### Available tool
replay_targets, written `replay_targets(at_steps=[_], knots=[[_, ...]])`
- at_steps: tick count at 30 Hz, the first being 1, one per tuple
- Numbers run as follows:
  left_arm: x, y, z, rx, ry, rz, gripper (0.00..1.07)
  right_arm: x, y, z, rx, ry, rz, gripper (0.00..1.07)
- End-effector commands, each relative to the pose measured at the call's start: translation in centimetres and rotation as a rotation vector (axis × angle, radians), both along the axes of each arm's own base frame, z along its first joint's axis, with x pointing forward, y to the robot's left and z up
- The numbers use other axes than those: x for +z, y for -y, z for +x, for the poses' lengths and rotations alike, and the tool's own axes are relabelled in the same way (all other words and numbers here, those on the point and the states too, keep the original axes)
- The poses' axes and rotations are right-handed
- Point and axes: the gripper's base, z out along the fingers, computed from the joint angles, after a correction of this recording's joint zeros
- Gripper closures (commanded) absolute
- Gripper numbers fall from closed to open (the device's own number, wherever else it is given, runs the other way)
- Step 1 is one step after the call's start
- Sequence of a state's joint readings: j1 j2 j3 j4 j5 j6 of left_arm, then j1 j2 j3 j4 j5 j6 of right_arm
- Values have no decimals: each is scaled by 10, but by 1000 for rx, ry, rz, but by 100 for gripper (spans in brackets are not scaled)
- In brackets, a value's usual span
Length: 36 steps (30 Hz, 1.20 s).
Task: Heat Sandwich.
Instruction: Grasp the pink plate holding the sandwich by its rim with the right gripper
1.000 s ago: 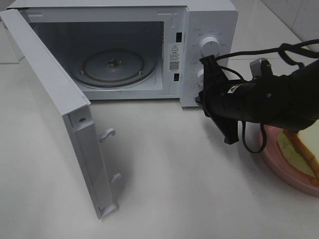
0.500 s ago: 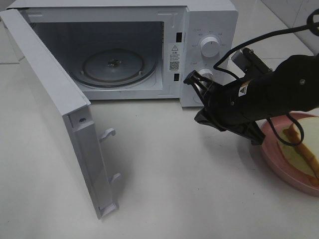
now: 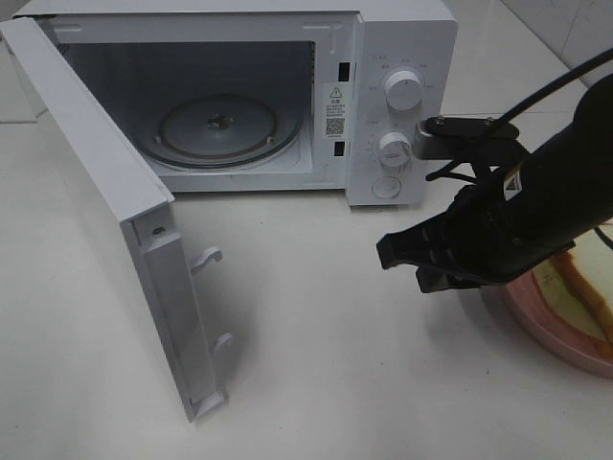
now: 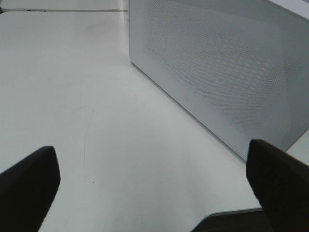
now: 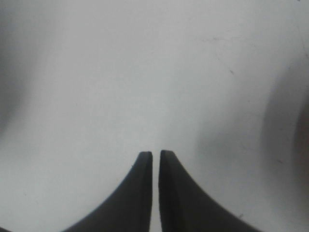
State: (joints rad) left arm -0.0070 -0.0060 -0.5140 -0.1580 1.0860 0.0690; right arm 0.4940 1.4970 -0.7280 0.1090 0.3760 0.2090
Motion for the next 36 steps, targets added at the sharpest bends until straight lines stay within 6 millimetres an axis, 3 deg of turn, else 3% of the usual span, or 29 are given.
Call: replay_targets(at_steps=[1,7,10,11,12,13,15,16,17,18,21,26,36], knots=[[1,0,-3,-3,32,-7,9,7,6,-7,113,3,-75,100],[1,0,-3,-3,32,-7,9,18,14,-14,148,7,-127,97],[1,0,-3,-3,32,-7,9,25,17,-20,147,-3,-131,87],[1,0,-3,-3,32,-7,9,27,17,-21,147,0,-130,83],[1,0,-3,-3,32,-7,9,30,19,-23,149,8,-131,69],[1,0,-3,-3,32,-7,9,30,19,-23,149,8,-131,69],[1,0,-3,-3,32,-7,9,33,20,-24,152,21,-133,52],[1,0,-3,-3,32,-7,9,34,20,-24,158,28,-140,42],[1,0,-3,-3,32,-7,9,35,22,-24,170,38,-155,25],[1,0,-3,-3,32,-7,9,35,22,-24,170,38,-155,25],[1,0,-3,-3,32,-7,9,34,22,-24,179,33,-169,5],[1,0,-3,-3,32,-7,9,34,22,-24,165,29,-162,6],[1,0,-3,-3,32,-7,9,20,47,-7,47,-38,-184,8]])
